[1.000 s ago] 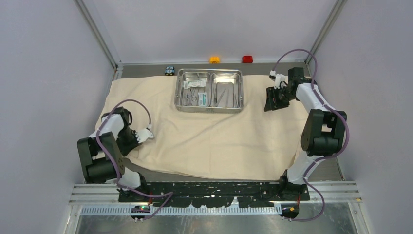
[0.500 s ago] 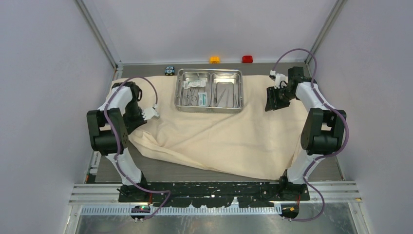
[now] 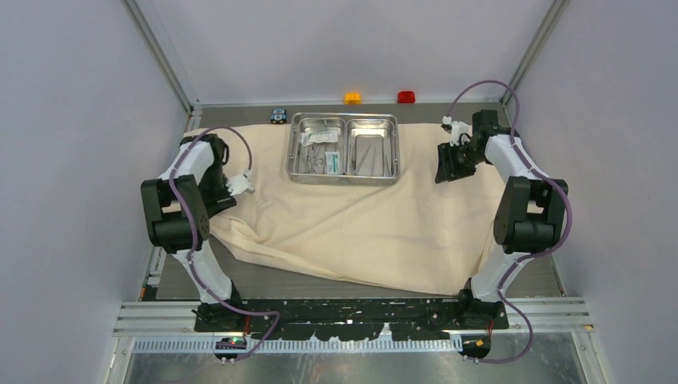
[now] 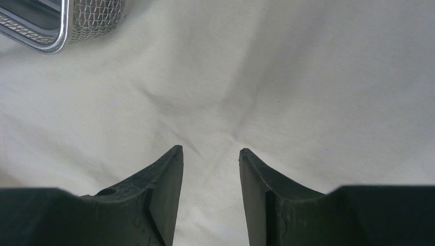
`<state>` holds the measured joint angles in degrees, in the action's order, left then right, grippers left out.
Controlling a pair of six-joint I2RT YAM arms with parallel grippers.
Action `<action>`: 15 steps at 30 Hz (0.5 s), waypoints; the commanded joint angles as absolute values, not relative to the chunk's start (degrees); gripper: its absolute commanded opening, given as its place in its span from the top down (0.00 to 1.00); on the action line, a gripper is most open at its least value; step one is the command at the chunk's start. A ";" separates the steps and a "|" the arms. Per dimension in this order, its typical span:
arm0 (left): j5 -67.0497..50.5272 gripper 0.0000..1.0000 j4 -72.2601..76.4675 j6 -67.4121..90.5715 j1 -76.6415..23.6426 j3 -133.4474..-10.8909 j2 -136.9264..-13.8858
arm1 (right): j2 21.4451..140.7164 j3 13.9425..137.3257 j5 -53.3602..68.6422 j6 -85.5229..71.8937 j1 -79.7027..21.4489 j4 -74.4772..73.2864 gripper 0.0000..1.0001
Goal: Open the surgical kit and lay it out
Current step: Smooth out the surgical kit at the center of the board.
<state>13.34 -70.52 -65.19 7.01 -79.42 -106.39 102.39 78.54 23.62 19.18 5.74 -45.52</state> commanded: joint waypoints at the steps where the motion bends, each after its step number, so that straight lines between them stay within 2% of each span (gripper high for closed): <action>1: 15.11 0.44 -69.93 -67.20 9.54 -77.24 -102.84 | 102.54 80.19 23.79 19.89 5.54 -45.35 0.51; 10: 9.32 0.29 -68.94 -68.03 16.48 -77.13 -96.99 | 103.24 80.08 24.49 19.94 5.56 -45.37 0.51; 12: 7.06 0.21 -69.29 -68.03 17.89 -76.88 -95.11 | 103.40 80.11 24.57 19.88 5.59 -45.42 0.51; 15: 5.16 0.15 -69.87 -68.45 19.78 -74.63 -91.40 | 103.61 80.23 24.62 20.00 5.54 -45.51 0.51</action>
<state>9.72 -69.04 -67.11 17.61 -76.25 -97.32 103.28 78.54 23.68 19.38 5.74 -45.54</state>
